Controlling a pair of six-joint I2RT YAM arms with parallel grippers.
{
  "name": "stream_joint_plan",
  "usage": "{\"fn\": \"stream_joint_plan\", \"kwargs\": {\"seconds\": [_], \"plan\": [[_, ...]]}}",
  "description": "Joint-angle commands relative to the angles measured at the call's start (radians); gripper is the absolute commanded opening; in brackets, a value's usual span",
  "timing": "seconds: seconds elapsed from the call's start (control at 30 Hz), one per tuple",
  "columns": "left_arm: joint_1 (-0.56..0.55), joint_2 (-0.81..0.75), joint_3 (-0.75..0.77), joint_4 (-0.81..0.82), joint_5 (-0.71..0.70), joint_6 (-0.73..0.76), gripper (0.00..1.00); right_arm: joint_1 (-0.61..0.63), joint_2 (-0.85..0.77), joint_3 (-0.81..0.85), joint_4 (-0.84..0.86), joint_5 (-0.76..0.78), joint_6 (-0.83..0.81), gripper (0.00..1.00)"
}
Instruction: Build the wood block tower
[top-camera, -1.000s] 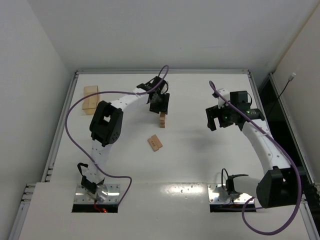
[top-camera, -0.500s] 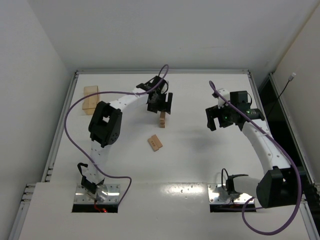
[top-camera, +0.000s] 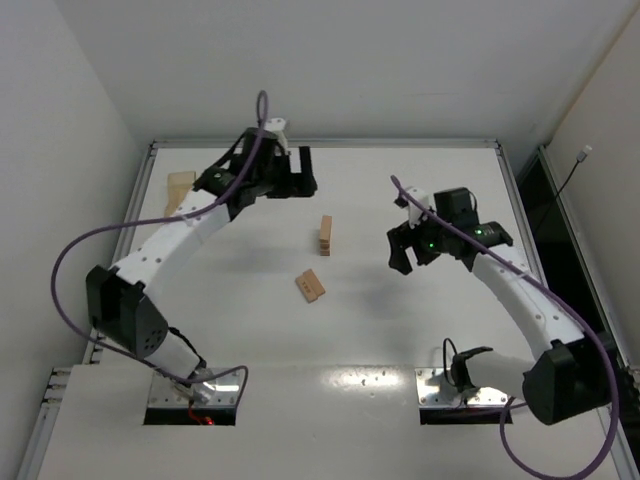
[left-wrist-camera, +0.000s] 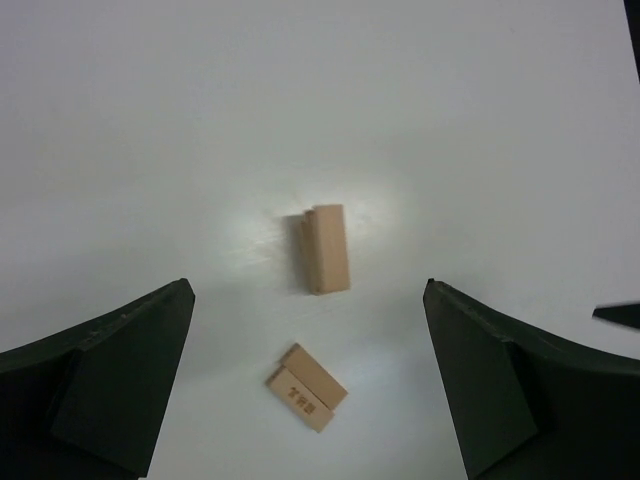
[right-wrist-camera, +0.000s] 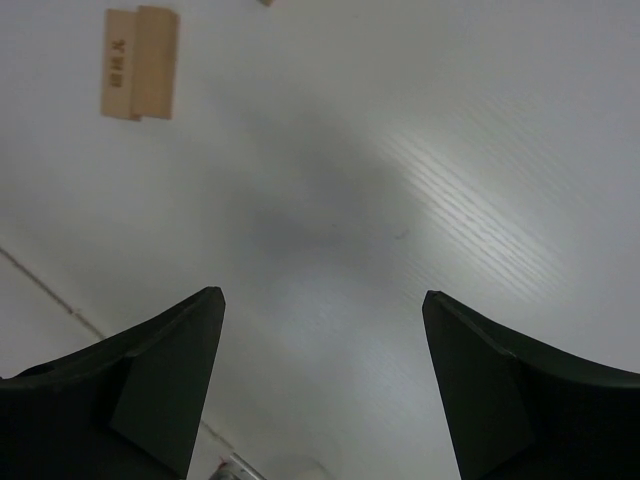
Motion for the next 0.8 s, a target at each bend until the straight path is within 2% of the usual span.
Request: {"fn": "stream_joint_plan", "kwargs": {"seconds": [0.0, 0.03, 0.13, 0.17, 0.27, 0.3, 0.37, 0.53, 0.63, 0.77], "plan": [[0.135, -0.083, -0.056, -0.001, -0.065, 0.011, 1.00, 0.104, 0.061, 0.011, 0.073, -0.079, 0.076, 0.77], [0.222, -0.109, -0.088, -0.001, -0.048, 0.011, 1.00, 0.174, 0.100, 0.023, 0.102, -0.069, 0.094, 0.77], [0.361, -0.131, -0.157, -0.021, 0.041, -0.001, 1.00, 0.292, 0.173, 0.059, 0.130, 0.013, 0.148, 0.77], [0.451, -0.131, -0.172, -0.036, 0.060, -0.010, 1.00, 0.369, 0.231, 0.074, 0.145, 0.058, 0.165, 0.77], [0.604, -0.122, -0.217, -0.062, 0.151, 0.000, 1.00, 0.483, 0.348, 0.155, 0.173, 0.105, 0.230, 0.75], [0.634, -0.121, -0.217, -0.063, 0.174, 0.000, 1.00, 0.498, 0.438, 0.201, 0.173, 0.114, 0.255, 0.74], [0.687, -0.121, -0.231, -0.063, 0.202, 0.000, 1.00, 0.526, 0.520, 0.243, 0.163, 0.114, 0.309, 0.72], [0.720, -0.112, -0.221, -0.092, 0.202, 0.032, 1.00, 0.548, 0.674, 0.312, 0.172, 0.232, 0.467, 0.58], [0.720, -0.089, -0.212, -0.092, 0.202, 0.032, 1.00, 0.574, 0.700, 0.332, 0.163, 0.336, 0.508, 0.47], [0.720, -0.069, -0.212, -0.083, 0.234, 0.023, 1.00, 0.574, 0.720, 0.341, 0.153, 0.381, 0.527, 0.42]]}}
